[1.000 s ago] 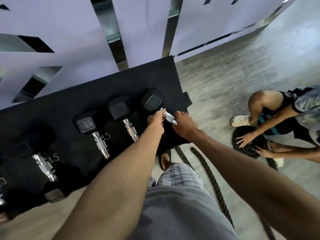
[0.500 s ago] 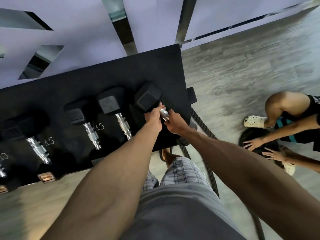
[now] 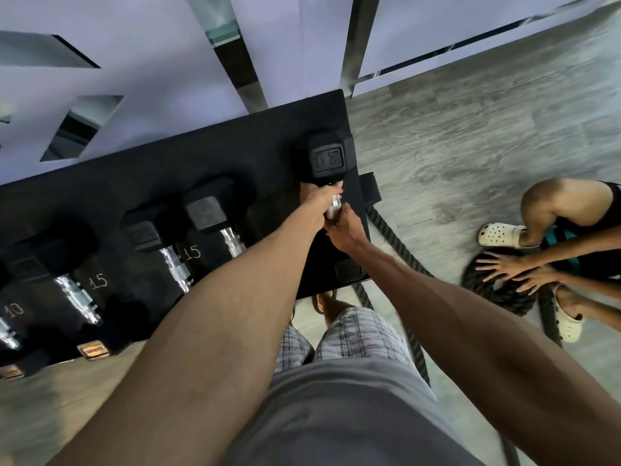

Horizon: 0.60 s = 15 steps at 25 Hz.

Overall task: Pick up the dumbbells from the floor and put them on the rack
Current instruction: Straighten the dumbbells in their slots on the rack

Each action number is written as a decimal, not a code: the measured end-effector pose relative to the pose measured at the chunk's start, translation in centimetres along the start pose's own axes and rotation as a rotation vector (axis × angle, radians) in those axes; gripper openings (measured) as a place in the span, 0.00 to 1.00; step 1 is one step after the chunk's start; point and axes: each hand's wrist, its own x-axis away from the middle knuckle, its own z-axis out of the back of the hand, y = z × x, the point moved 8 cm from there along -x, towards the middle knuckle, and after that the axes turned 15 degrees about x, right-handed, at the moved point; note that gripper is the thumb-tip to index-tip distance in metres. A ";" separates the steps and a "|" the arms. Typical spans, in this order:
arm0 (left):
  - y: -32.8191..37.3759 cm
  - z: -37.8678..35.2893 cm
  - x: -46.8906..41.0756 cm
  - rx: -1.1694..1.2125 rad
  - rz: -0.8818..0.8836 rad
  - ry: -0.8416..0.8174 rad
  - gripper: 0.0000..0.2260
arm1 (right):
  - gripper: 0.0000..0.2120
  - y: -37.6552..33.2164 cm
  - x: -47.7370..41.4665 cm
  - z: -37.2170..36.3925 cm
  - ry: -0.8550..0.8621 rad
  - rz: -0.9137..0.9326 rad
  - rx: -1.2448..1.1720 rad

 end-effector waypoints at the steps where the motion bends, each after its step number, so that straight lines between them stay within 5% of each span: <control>1: -0.2 0.0 -0.1 -0.014 0.005 0.003 0.25 | 0.17 0.2 -0.1 -0.1 -0.008 -0.001 0.005; 10: -2.9 0.8 0.4 -0.026 0.040 -0.019 0.28 | 0.19 2.8 1.3 -1.8 -0.072 0.054 0.138; 15: 0.2 5.0 3.2 -0.334 -0.071 -0.041 0.09 | 0.09 -0.6 6.2 1.2 0.469 0.367 0.379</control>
